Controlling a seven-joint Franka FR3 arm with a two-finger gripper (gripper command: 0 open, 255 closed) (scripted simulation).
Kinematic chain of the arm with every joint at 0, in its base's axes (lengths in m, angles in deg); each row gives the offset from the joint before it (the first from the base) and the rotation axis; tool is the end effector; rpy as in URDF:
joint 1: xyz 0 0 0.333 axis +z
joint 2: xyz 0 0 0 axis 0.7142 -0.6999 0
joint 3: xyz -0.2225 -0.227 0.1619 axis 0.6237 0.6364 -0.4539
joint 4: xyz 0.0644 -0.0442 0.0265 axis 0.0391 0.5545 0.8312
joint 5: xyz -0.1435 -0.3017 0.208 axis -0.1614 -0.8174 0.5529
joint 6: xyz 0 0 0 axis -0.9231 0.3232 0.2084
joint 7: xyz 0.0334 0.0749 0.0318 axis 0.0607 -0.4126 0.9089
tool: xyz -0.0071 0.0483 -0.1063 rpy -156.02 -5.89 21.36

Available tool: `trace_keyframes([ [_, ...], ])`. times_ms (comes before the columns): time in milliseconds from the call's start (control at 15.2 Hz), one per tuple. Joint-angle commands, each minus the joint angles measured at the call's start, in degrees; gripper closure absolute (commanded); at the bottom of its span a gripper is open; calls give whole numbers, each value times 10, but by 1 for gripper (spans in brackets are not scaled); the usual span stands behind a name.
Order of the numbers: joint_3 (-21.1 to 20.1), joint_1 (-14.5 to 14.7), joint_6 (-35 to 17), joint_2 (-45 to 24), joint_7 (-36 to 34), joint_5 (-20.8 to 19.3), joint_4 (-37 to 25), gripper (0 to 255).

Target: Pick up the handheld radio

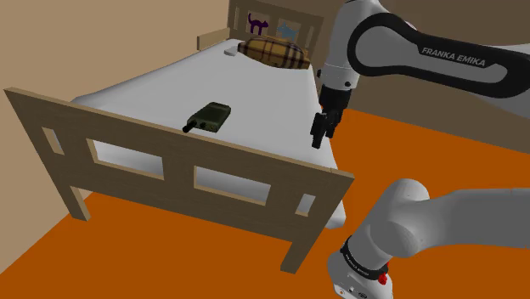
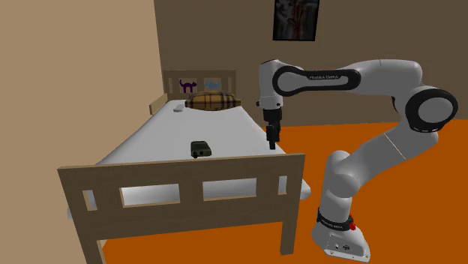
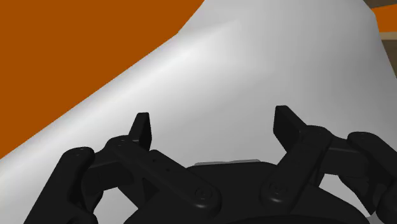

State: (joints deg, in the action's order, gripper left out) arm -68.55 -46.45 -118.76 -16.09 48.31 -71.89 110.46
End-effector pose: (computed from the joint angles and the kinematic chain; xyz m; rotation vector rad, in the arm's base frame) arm 0.2550 -0.0066 0.5720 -3.1308 -0.0393 0.2191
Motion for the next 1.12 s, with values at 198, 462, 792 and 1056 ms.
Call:
trace_keyframes([
  [198, -42, -4, -2, -24, -86, 45, -23, 0],
  [462, -94, -12, -11, -68, -198, 98, -65, 0],
  [792, -152, -28, -30, -140, -337, 144, -135, 0],
  [1056, -195, -44, -47, -207, -447, 164, -203, 0],
])
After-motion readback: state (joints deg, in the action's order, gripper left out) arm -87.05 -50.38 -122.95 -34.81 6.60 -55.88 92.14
